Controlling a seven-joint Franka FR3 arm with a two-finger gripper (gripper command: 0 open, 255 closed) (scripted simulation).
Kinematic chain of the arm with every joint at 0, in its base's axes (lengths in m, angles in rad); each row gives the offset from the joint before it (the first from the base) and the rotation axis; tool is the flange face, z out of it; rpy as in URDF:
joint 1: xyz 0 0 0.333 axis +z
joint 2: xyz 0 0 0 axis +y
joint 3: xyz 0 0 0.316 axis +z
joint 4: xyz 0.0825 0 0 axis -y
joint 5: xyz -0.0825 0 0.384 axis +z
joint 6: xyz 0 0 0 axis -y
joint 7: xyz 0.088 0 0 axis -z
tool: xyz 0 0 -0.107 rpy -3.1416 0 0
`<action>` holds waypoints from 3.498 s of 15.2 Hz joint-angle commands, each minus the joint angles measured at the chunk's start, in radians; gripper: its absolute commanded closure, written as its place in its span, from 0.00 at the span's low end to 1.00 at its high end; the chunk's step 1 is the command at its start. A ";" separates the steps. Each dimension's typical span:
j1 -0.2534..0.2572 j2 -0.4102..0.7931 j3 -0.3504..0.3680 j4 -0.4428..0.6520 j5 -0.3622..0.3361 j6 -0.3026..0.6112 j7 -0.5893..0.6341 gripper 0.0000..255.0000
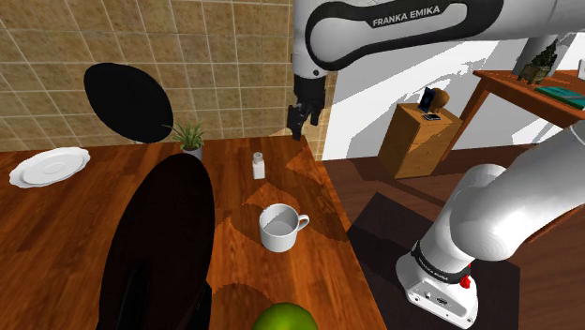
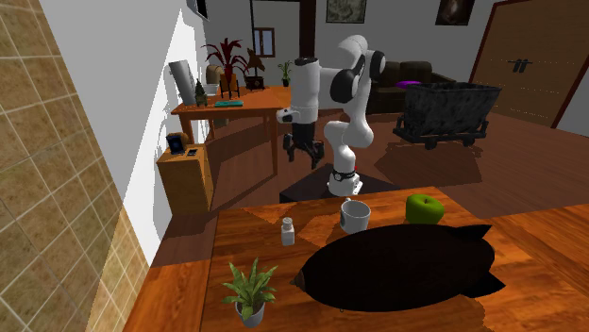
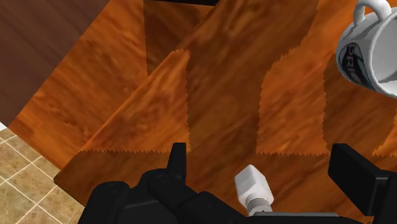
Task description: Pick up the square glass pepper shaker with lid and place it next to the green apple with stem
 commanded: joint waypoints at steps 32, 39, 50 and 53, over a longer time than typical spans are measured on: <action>0.027 0.551 0.041 0.257 -0.060 0.292 0.102 1.00; 0.027 0.545 0.041 0.262 -0.058 0.280 0.101 1.00; 0.025 0.488 0.043 0.341 -0.046 0.145 0.091 1.00; 0.025 0.477 0.044 0.368 -0.044 0.108 0.089 1.00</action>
